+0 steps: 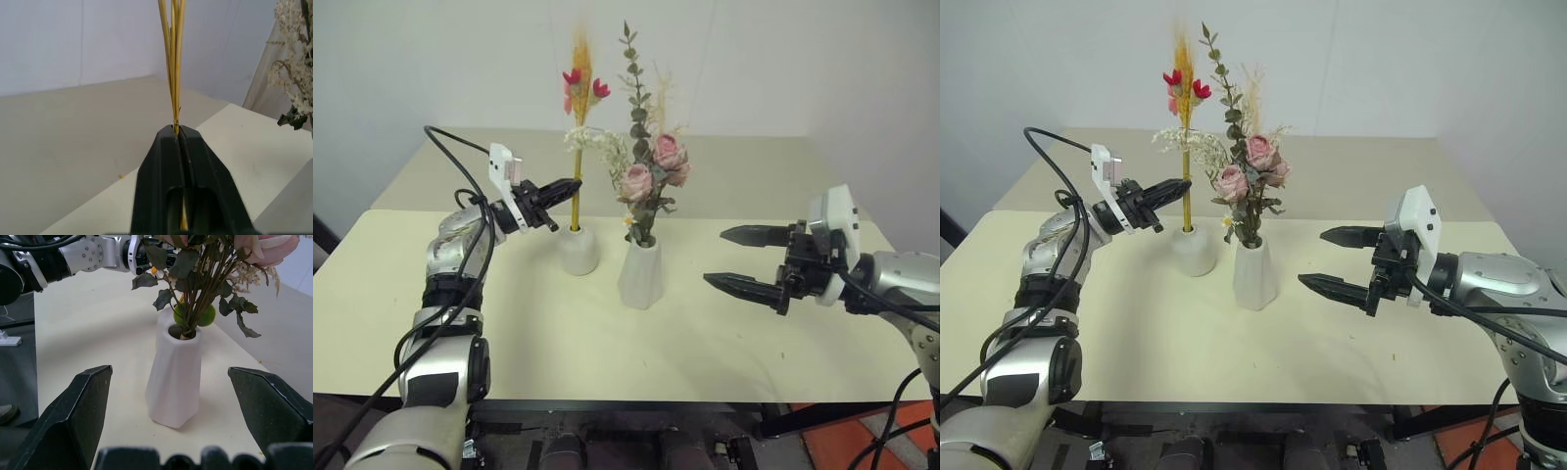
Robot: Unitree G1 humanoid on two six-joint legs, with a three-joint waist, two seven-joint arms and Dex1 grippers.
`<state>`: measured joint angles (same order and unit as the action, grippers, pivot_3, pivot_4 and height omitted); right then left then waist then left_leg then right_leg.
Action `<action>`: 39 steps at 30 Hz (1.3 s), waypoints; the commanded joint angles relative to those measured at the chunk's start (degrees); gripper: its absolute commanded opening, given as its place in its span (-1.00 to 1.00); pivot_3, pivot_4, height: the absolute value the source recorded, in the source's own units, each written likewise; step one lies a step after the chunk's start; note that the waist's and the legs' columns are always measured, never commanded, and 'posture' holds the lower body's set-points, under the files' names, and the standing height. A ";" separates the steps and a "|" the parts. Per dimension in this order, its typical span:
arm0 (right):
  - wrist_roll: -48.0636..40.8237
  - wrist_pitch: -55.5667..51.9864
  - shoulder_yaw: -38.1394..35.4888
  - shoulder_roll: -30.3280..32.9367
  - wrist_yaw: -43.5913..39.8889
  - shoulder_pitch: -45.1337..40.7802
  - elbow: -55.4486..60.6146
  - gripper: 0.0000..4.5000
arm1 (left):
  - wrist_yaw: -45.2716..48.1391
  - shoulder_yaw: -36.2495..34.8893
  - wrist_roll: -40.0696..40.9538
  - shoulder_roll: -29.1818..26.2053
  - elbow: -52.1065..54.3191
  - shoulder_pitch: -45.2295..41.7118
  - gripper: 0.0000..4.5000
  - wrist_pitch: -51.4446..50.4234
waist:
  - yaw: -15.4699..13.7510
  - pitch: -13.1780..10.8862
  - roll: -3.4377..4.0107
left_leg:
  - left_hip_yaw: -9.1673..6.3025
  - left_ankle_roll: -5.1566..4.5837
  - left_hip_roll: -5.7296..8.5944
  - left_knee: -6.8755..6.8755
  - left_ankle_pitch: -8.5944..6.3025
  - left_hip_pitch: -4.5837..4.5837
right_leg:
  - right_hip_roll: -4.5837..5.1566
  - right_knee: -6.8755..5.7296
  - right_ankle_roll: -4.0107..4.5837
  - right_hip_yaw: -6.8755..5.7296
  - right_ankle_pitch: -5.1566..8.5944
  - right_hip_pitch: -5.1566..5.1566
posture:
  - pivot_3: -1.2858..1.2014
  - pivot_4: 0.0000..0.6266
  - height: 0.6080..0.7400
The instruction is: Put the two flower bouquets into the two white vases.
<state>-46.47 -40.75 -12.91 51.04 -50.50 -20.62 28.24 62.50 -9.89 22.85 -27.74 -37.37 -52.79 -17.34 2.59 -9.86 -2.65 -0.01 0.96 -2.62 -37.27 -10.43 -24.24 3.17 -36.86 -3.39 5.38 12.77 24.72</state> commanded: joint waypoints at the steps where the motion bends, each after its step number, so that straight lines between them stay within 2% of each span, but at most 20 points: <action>1: -1.51 -0.20 -2.69 0.83 0.16 0.19 1.53 1.00 | 1.90 -0.50 1.79 -3.47 7.32 2.32 -0.30 -3.57 | 0.10 0.00 0.00 | 0.00 0.00 -0.02 0.00 0.00 0.00 | -0.01 0.00 0.00 0.00 0.00 0.00 | 0.03 -0.52 1.00; 6: -1.71 -0.40 -3.37 1.14 -0.11 1.25 2.00 1.00 | 2.94 -3.02 5.59 -10.23 19.63 10.01 0.41 -11.62 | 0.03 0.00 0.00 | 0.00 0.00 -0.09 0.03 0.00 0.01 | -0.04 -0.01 0.01 -0.02 0.00 0.02 | 0.03 -0.52 1.00; 10: -1.63 -0.36 -3.72 1.49 -0.71 1.95 1.75 1.00 | 4.02 -7.66 9.54 -18.70 30.14 17.96 0.98 -17.28 | 0.17 -0.01 0.02 | 0.03 0.00 -0.12 0.03 0.00 0.05 | -0.04 0.01 0.02 -0.01 0.01 0.00 | 0.03 -0.52 1.00; 13: -1.63 -0.14 -3.92 2.06 -1.42 1.97 0.80 1.00 | 5.76 -10.29 11.06 -23.94 34.85 21.31 0.99 -17.63 | -0.24 -0.03 0.02 | 0.03 0.01 -0.15 0.03 0.00 0.05 | -0.04 0.00 0.07 -0.07 0.02 0.02 | 0.03 -0.52 1.00; 17: -1.43 -0.13 -4.48 3.25 -2.81 2.14 -0.70 1.00 | 14.49 -12.46 13.87 -32.76 37.86 25.06 0.99 -18.70 | -0.38 -0.06 0.04 | 0.06 0.01 -0.20 0.03 -0.01 0.07 | 0.00 0.10 0.46 -0.17 0.22 -0.03 | 0.03 -0.52 1.00; 21: -1.16 -0.01 -5.06 4.83 -4.24 1.94 -2.32 1.00 | 19.57 -14.00 15.37 -37.52 39.25 28.11 0.99 -18.15 | -0.37 -0.08 0.07 | 0.14 0.01 -0.19 0.07 -0.01 0.07 | 0.07 0.12 0.54 -0.18 0.27 -0.03 | 0.03 -0.52 1.00; 39: 0.47 0.06 -6.11 8.94 -7.58 0.39 -6.48 1.00 | 14.61 -16.78 20.44 -35.33 44.21 32.81 0.99 -19.81 | -0.15 -0.11 0.11 | 0.17 0.01 -0.22 0.14 -0.01 0.06 | 0.05 0.10 0.55 -0.18 0.28 0.05 | 0.03 -0.52 1.00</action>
<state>-45.83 -41.31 -16.51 59.02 -57.92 -19.22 20.81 77.50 -24.92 42.02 -62.87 5.20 -19.77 -37.02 2.44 -9.97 -2.54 0.16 0.97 -2.84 -37.12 -10.43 -24.18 3.22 -36.76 -2.84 5.21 13.05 24.78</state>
